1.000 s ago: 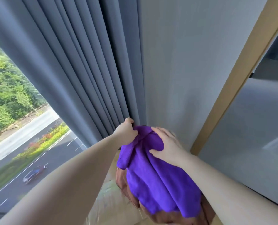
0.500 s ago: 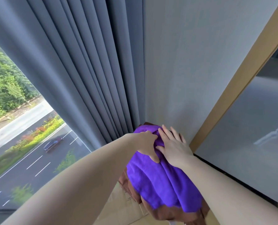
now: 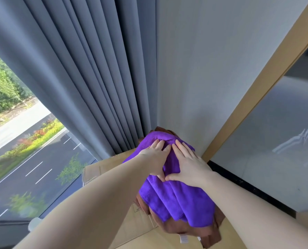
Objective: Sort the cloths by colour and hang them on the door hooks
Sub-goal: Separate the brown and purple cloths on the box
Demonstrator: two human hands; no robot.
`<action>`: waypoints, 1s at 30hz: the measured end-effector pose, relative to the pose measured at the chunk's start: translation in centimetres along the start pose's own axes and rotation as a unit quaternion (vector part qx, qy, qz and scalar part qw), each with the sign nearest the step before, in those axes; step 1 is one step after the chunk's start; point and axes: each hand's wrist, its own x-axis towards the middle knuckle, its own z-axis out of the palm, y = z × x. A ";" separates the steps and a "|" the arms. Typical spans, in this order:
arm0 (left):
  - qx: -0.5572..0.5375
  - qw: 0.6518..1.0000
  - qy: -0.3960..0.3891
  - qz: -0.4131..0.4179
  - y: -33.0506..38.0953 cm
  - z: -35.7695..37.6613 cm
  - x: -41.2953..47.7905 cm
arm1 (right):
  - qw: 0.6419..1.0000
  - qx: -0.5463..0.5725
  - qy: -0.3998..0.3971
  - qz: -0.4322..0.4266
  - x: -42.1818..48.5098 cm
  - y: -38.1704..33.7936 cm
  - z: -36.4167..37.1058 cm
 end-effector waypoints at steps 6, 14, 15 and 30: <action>-0.005 1.000 -0.009 0.012 -0.5 1.6 0.8 | 1.000 0.007 0.001 0.009 0.7 0.2 2.0; 0.020 0.999 -0.035 0.012 -0.3 -1.4 0.2 | 1.000 -0.006 -0.005 0.002 0.0 0.1 -0.6; 0.024 0.999 -0.039 0.009 -0.1 -1.9 0.1 | 1.000 -0.003 -0.004 0.000 -0.3 0.2 -1.1; 0.017 0.999 -0.026 0.025 6.9 -12.4 1.0 | 0.999 0.025 0.012 0.042 -7.7 8.1 -6.8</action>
